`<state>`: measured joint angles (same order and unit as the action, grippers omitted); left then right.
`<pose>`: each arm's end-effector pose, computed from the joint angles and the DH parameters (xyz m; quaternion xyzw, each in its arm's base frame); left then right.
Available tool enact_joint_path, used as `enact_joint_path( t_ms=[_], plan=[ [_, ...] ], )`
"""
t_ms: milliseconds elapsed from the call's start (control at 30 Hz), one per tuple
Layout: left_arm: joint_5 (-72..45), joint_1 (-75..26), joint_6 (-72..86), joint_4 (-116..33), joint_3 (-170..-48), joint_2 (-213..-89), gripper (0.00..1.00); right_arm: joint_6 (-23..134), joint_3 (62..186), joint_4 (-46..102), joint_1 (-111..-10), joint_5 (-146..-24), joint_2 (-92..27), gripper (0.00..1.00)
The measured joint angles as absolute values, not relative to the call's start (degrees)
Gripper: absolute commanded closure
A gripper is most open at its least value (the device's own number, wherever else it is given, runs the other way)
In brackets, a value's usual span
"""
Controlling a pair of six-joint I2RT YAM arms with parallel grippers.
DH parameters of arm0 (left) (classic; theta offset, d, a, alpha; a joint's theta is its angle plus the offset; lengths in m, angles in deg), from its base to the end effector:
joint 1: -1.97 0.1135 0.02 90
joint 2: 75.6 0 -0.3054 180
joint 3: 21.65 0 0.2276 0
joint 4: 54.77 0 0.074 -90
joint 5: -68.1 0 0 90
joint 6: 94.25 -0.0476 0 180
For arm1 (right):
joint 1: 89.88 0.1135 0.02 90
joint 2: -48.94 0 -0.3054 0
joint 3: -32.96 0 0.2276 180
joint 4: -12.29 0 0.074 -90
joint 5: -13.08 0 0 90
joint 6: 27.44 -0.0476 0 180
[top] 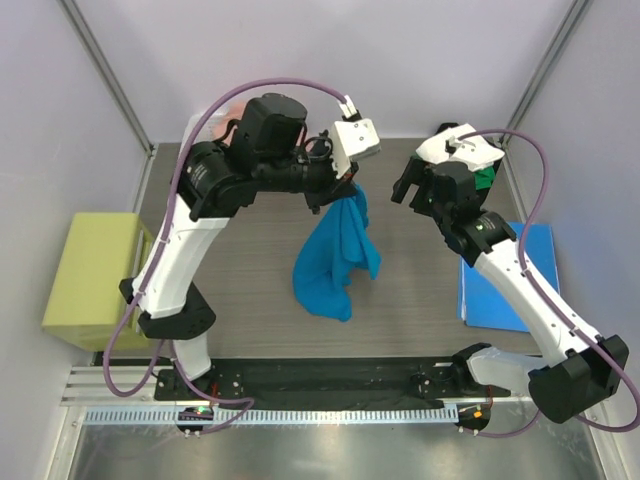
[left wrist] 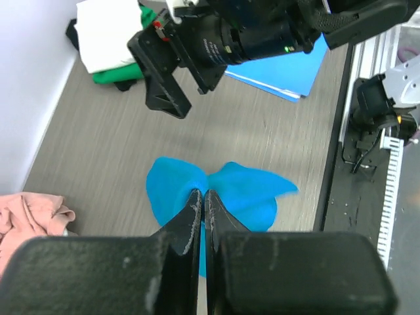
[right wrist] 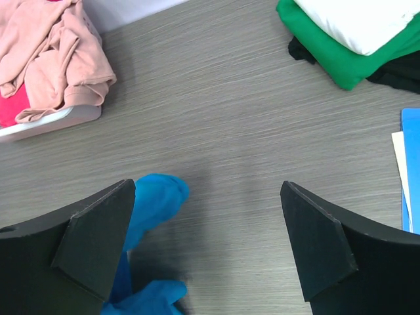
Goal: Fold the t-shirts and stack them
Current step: Move the tshirt to the center of the board, then flatten the tshirt out
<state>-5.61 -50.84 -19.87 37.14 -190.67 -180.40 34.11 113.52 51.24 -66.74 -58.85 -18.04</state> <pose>0.1725 -0.2494 0.5581 0.5370 0.6593 -0.2782 0.4467 0.2169 0.0766 0.3969 0.1225 0.8299 0.1102 0.5331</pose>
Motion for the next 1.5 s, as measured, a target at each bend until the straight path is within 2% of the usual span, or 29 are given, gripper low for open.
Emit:
enact_joint_path(
  t_ms=[100, 300, 567, 767, 1000, 1133, 1333, 1500],
  plan=[
    [-5.8, -50.6, -19.4, 36.4, -190.3, -179.8, 1.0, 34.0, 113.0, 51.2, -66.7, -58.0, -17.8, 0.02],
    [-4.0, -47.7, -19.4, 37.7, -178.4, -176.5, 1.0, 34.0, 112.0, 51.2, -66.7, -56.8, -18.0, 0.02],
    [0.2, -24.2, -21.8, 36.9, -154.2, -162.9, 1.0, 34.0, 111.3, 49.8, -66.7, -58.0, -22.4, 0.0],
    [0.6, -15.9, -24.6, 35.5, -138.3, -151.5, 1.0, 33.5, 109.9, 49.8, -66.7, -62.5, -28.7, 0.0],
    [2.3, -10.3, -26.1, 31.9, -132.2, -156.0, 1.0, 34.0, 107.9, 49.5, -66.7, -73.5, -31.2, 0.03],
    [3.2, -9.0, -26.2, 30.6, -131.9, -159.7, 1.0, 34.7, 106.0, 49.1, -65.0, -81.0, -32.1, 0.07],
    [3.8, -8.2, -26.3, 28.8, -131.3, -160.0, 1.0, 35.5, 102.5, 50.0, -56.2, -86.1, -32.1, 0.04],
    [4.6, -4.4, -26.3, 27.4, -130.1, -161.4, 1.0, 35.7, 102.2, 50.5, -46.7, -86.6, -32.4, 0.08]
  ],
)
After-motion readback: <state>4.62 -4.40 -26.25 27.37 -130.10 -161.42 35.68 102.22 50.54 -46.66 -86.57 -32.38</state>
